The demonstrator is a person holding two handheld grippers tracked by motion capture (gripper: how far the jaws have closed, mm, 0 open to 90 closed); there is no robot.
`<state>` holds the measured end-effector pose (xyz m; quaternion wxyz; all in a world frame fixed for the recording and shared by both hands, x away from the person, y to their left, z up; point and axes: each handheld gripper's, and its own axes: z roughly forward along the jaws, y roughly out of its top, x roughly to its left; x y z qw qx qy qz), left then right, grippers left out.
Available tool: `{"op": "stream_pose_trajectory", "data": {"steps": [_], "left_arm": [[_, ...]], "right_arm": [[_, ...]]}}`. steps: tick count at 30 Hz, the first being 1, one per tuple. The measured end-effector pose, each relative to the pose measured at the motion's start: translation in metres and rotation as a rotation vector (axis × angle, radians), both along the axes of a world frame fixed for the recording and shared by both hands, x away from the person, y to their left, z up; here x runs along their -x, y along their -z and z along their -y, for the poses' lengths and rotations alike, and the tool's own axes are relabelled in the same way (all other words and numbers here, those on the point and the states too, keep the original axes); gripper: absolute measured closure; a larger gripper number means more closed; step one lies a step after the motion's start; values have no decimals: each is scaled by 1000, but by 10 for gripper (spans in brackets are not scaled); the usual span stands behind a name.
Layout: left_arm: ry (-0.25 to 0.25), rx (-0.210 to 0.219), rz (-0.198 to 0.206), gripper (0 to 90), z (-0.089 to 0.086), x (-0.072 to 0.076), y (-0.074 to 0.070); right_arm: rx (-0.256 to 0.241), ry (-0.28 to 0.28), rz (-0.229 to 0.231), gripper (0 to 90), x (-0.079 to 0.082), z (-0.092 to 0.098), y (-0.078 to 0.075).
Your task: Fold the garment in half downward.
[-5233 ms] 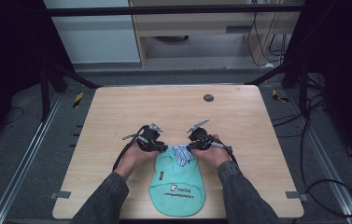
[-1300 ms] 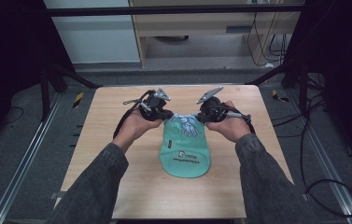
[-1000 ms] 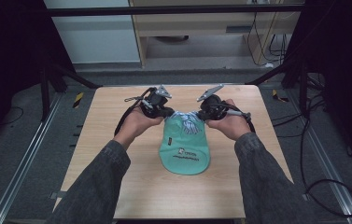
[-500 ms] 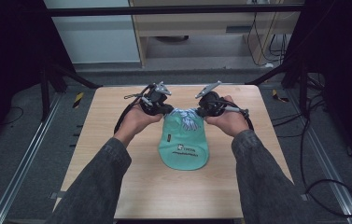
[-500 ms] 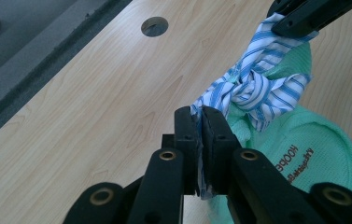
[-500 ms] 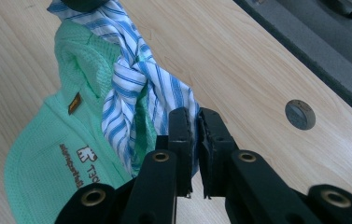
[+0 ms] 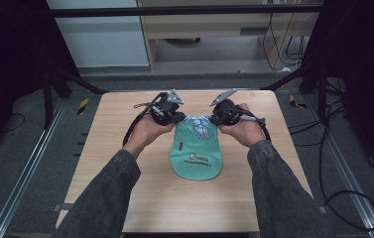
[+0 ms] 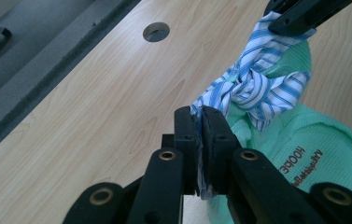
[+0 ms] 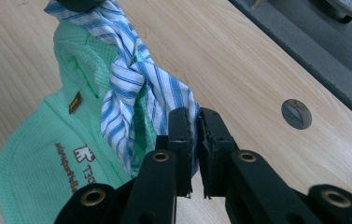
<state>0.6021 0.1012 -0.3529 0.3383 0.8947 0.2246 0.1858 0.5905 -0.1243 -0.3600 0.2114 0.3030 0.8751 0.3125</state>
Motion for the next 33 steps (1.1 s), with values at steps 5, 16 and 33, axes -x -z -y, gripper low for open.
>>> {"op": "stream_pose_trajectory", "data": {"steps": [5,16,33], "left_arm": [[2,-10,-2,858,3,2,6],[12,-11,14,857,2,12,10],[59,-17,35,858,1,44,23]], "right_arm": [[5,-4,-3,842,4,2,3],[3,-19,7,840,10,3,7],[1,-70,10,839,34,8,25]]}}
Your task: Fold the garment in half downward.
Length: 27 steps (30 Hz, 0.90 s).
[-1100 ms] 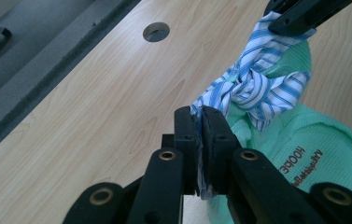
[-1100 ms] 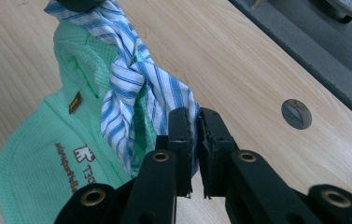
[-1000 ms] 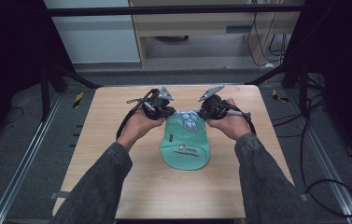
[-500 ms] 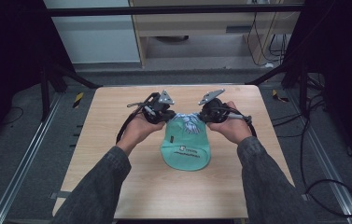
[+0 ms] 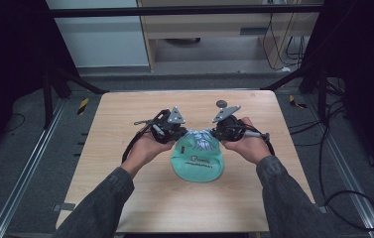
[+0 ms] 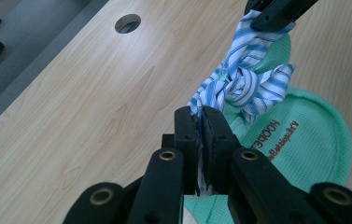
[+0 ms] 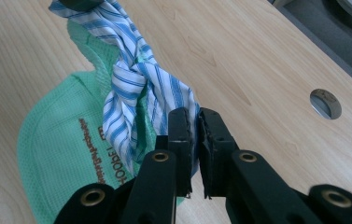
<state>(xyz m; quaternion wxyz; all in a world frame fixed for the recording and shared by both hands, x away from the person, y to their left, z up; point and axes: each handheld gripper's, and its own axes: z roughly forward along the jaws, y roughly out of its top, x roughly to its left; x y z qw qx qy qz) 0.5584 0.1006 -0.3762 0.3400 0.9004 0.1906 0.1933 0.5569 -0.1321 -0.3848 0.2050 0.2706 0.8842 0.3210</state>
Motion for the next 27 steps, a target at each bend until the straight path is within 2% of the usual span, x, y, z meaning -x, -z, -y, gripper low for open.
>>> {"op": "stream_pose_trajectory", "data": {"steps": [4,9,15,27], "left_arm": [[9,-10,12,857,-1,5,4],[16,-16,2,857,-4,12,13],[13,8,-13,857,-7,15,18],[29,23,-28,857,-8,24,29]], "right_arm": [[9,-10,6,839,7,-2,4],[20,-30,6,839,16,-5,8],[21,-47,3,839,23,-6,15],[26,-54,-10,837,31,-4,24]]}}
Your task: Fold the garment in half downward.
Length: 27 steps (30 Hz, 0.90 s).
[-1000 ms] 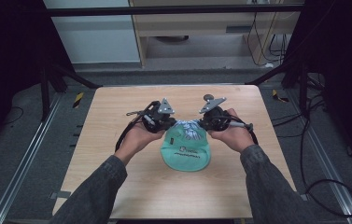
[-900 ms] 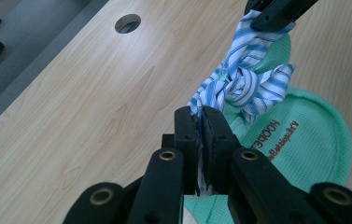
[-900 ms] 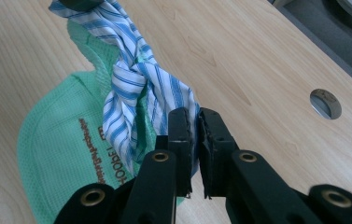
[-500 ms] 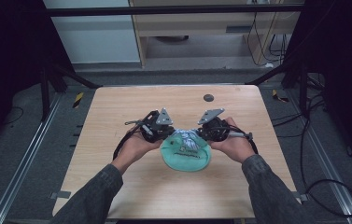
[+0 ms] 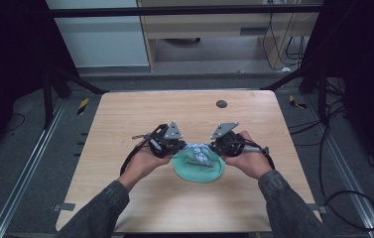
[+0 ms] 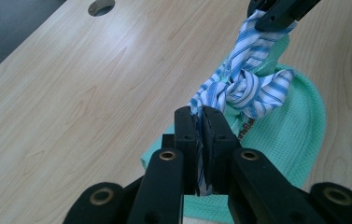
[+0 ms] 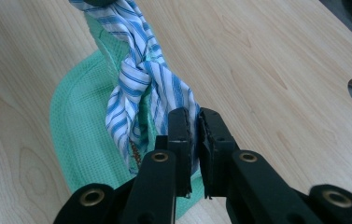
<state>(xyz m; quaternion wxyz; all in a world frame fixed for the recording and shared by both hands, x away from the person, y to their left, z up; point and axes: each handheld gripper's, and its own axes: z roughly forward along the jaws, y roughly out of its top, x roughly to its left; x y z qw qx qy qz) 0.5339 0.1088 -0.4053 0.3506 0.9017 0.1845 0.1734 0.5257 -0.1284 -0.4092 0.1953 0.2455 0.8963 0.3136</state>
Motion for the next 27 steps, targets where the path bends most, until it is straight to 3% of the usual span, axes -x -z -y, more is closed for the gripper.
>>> {"op": "stream_pose_trajectory", "data": {"steps": [9,27], "left_arm": [[8,9,-10,857,-1,6,6],[5,22,-28,856,-2,26,25]], "right_arm": [[-11,-6,-6,832,5,2,5],[14,-27,-30,827,16,2,22]]}}
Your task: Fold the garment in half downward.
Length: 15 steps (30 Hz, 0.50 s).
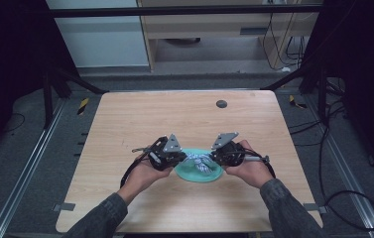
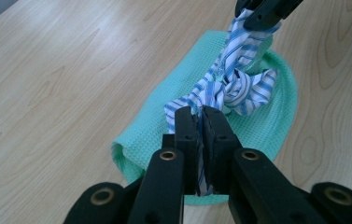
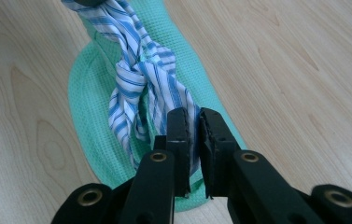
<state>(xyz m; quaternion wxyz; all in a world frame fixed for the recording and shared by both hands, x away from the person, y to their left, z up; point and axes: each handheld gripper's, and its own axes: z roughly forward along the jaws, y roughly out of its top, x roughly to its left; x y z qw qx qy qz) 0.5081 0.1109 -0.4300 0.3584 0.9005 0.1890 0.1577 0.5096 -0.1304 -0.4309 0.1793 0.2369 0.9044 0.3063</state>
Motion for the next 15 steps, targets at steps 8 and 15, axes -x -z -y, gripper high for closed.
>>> {"op": "stream_pose_trajectory", "data": {"steps": [8,15], "left_arm": [[5,17,-9,855,-2,7,8],[5,19,-19,855,-3,11,15]], "right_arm": [[3,-6,-6,824,3,0,5],[5,-4,-14,824,7,-1,12]]}}
